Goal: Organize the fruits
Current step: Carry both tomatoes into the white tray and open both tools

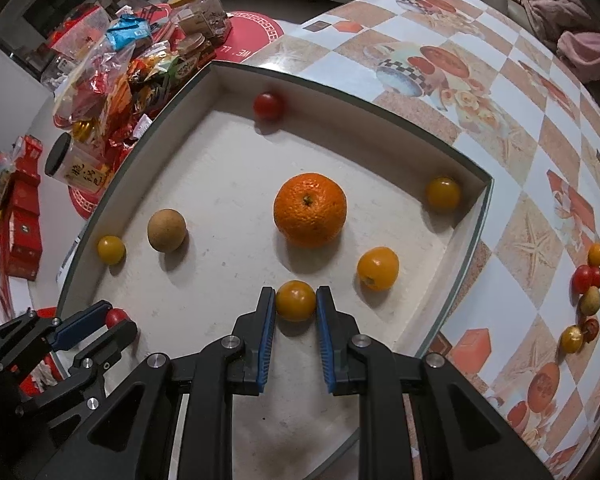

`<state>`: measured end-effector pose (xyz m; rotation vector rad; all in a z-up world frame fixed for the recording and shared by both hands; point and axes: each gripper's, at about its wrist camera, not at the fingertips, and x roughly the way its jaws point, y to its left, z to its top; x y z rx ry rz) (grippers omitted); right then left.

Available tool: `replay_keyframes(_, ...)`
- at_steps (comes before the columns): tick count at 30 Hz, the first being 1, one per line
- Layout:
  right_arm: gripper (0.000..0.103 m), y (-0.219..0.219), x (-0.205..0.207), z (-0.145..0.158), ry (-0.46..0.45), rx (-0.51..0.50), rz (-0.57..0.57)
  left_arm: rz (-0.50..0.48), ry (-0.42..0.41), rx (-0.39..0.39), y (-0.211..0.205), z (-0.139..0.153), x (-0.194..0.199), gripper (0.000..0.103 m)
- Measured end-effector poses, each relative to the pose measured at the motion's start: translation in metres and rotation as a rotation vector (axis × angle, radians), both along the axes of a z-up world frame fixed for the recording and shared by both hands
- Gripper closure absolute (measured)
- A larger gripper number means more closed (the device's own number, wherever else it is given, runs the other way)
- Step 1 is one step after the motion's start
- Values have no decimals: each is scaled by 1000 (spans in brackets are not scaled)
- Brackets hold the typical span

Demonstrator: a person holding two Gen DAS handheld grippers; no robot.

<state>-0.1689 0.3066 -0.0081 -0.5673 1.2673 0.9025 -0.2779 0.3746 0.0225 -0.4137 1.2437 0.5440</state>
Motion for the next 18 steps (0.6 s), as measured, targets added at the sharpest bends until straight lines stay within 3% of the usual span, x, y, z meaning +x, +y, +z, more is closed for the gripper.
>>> replay_keyframes(6,79,2,-3,-1,-14,-3,6,-17,25,20,-5,-2,1,78)
replay_keyframes(10,59,3,-6,-1,19,13,13,-16,34,19,-5,-2,1,78)
replay_keyframes(14,56,5,-9,-1,10,8,11,-39,39,33,-8,-2,1,78)
replay_keyframes(16,54,5,-7,0,23,11,4,-44,36,30,-8,-2,-1,64)
replay_keyframes(17,53,3,-5,0,34,14,0,-42,30,27,-8,-2,-2,35)
replay_keyframes(18,52,2,-4,1,40,19,-6,-33,15,48,-9,1,-5,27)
